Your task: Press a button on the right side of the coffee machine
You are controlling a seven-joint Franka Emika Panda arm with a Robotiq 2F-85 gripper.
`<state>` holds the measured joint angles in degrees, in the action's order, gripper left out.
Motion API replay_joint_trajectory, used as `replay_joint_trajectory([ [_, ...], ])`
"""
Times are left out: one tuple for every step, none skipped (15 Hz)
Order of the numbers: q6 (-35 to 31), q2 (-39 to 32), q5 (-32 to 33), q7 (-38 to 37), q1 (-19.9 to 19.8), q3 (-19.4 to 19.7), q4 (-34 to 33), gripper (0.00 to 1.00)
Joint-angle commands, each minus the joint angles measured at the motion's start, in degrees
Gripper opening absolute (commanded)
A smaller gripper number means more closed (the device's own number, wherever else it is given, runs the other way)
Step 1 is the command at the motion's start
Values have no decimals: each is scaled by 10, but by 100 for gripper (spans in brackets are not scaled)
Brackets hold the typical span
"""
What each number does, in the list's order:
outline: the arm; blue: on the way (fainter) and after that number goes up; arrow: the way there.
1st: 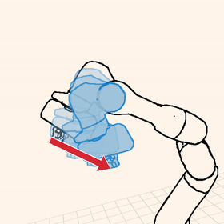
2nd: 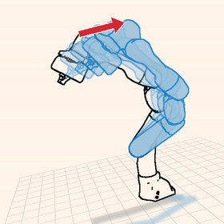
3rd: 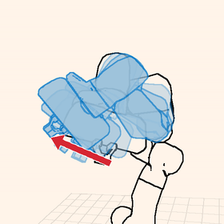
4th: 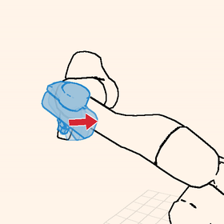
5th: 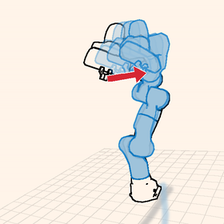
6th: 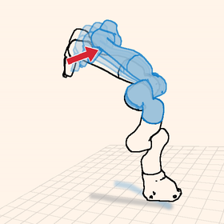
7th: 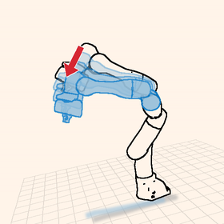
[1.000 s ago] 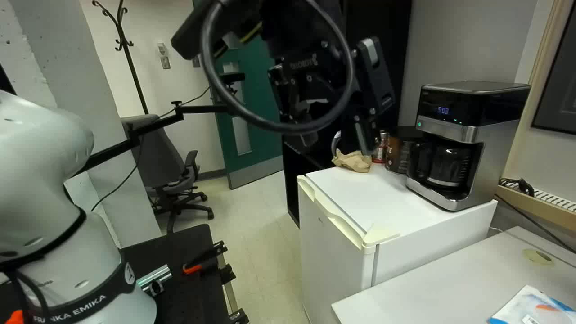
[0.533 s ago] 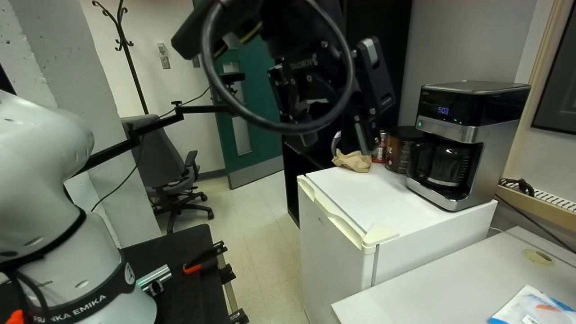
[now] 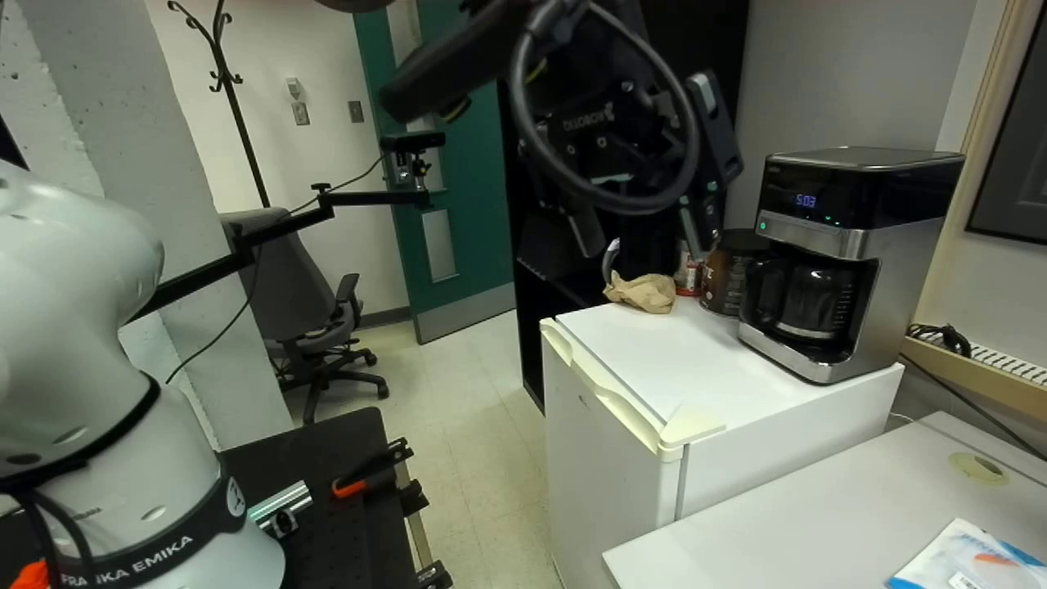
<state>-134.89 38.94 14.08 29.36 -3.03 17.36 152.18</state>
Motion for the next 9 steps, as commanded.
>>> replay_joint_trajectory([
  [-63, -70, 4, 20, 19, -15, -32, 100],
  [-78, -86, 4, 25, 24, -19, -40, 100],
  [-95, -105, 3, 32, 31, -22, -49, 75],
  [-113, -125, 2, 38, 36, -26, -59, 74],
  [-128, -145, 1, 45, 41, -30, -70, 68],
  [-145, -166, 1, 52, 46, -34, -81, 60],
  [-161, -188, 0, 60, 50, -38, -93, 53],
  [-174, -207, -1, 68, 53, -41, -104, 44],
  [-191, -230, -1, 76, 55, -45, -117, 37],
])
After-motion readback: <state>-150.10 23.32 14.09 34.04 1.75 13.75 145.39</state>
